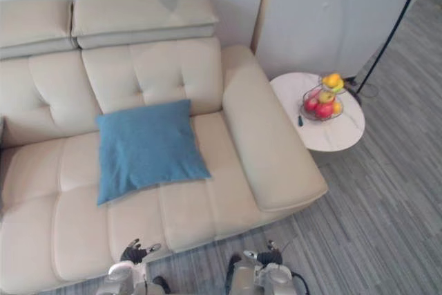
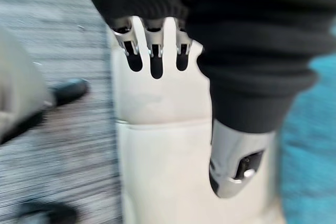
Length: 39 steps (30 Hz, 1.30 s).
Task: Pick up cushions and gather them together orderly.
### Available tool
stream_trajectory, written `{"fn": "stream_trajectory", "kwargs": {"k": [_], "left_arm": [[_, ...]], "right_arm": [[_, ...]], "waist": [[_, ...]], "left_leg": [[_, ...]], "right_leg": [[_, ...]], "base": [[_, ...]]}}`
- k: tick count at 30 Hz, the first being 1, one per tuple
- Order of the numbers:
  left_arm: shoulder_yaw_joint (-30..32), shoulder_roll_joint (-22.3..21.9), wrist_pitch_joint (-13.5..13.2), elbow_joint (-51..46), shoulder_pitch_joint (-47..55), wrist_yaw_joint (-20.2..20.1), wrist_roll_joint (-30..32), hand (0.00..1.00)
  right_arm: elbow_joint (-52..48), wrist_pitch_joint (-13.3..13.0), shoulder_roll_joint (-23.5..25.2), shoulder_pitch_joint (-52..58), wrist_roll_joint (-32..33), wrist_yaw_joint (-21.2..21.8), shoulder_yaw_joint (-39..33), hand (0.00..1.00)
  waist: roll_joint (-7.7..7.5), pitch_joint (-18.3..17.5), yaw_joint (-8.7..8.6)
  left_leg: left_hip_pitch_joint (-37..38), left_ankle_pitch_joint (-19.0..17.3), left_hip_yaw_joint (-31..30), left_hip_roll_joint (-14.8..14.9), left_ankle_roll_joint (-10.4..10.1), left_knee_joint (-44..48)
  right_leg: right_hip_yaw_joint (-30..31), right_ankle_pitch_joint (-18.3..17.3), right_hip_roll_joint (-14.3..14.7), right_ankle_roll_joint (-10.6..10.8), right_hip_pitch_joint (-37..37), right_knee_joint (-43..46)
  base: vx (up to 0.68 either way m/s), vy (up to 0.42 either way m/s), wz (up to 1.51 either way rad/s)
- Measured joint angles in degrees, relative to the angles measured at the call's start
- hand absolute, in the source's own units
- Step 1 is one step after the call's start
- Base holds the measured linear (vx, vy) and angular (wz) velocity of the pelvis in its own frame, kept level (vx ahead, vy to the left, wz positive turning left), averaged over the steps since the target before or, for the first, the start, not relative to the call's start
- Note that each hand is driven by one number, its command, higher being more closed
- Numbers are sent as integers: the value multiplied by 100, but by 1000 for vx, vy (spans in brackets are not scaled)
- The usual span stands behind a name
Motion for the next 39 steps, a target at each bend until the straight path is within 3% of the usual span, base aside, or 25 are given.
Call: {"fn": "stream_trajectory", "kwargs": {"k": [1,2,3,4,5,7,9,12,15,17,19,21,22,27,33,39], "left_arm": [[20,-74,-4,56,71,7,-1,0],[28,3,-45,-13,147,25,-1,0],[33,96,-5,11,185,54,-10,0],[28,109,10,15,197,50,-12,0],[-3,49,29,49,274,44,-18,0],[-53,-46,29,79,338,44,-34,0],[-174,-89,17,90,376,29,-28,0],[-228,-82,7,82,398,34,-34,0],[-316,-87,-3,87,397,32,-27,0],[-286,-140,-3,74,372,23,-75,0],[-171,-186,-6,80,439,26,-129,0],[-29,-261,-1,100,506,25,-131,0],[25,-307,0,101,522,26,-152,0],[26,-293,11,165,542,21,-133,0],[206,-394,22,215,643,-23,-120,0],[440,-503,24,206,636,-110,-56,0]], "right_arm": [[128,-11,-185,-164,-79,-26,-48,0],[205,9,-163,-267,-112,-51,-43,0],[307,-48,-163,-329,-141,-55,10,0],[370,-32,-186,-443,-161,-54,41,0],[279,-52,-230,-624,-173,-66,142,0],[279,-66,-277,-664,-223,-87,185,0],[304,-45,-360,-455,-282,-138,181,0],[353,-30,-427,-354,-292,-153,168,0],[471,19,-467,-248,-330,-153,30,0],[571,62,-454,-269,-331,-154,-184,0],[539,62,-444,-232,-333,-154,-327,0],[487,51,-386,-173,-327,-142,-441,0],[499,53,-331,-154,-334,-132,-563,0],[516,57,-189,11,-331,-121,-805,0],[527,62,-134,94,-314,-104,-1020,0],[521,69,-29,94,-300,-65,-1127,0]], "waist": [[246,-18,84],[47,-16,69],[-110,-47,30],[-91,8,122],[217,112,136],[379,198,70],[439,240,58],[513,284,47],[603,305,25],[632,321,79],[653,322,68],[787,259,69],[692,217,58],[566,85,49],[735,-119,53],[677,-119,60]], "left_leg": [[-97,243,-223,-216,418,-376],[-1,505,-157,-349,253,-451],[-125,520,-117,-420,277,-298],[-255,515,-44,-275,272,-96],[-541,512,4,163,268,353],[-456,543,-40,350,226,344],[-230,701,-143,315,85,-33],[-259,858,-212,342,103,-81],[-419,994,-897,277,2,-2],[-560,514,-1325,208,107,627],[-334,-171,-1671,-54,11,1230],[-19,-498,-1792,-132,-52,712],[-7,-512,-1686,-232,41,488],[281,-323,-1448,-503,234,-42],[591,-293,-1268,-568,236,-326],[804,-315,-920,-415,200,-429]], "right_leg": [[124,-239,167,-20,239,-110],[40,-527,-141,-100,273,655],[57,-905,-139,134,702,-79],[-8,-1015,40,4,860,-595],[-56,-749,468,-261,1147,-1324],[-117,-578,702,-316,1365,-1638],[-193,-578,771,-329,1468,-1688],[-200,-500,824,-452,1398,-1657],[-207,-413,809,-526,1287,-1662],[-87,-304,741,-587,1126,-1663],[264,-184,693,-466,1010,-1736],[441,-107,759,-331,894,-1756],[526,59,702,-230,853,-1879],[645,572,562,-72,1152,-2611],[769,657,612,-33,1331,-2866],[1038,751,828,-168,1276,-2911]], "base": [[-209,35,-29],[-76,-77,-20],[-41,-156,-24],[-119,-264,-43],[-169,-173,-54],[-179,-106,-14],[-182,-71,21],[-180,-38,3],[-150,0,-3],[-146,126,-42],[-88,192,-68],[-68,203,-59],[-57,174,-34],[21,140,-16],[102,38,-15],[40,-21,-33]]}}
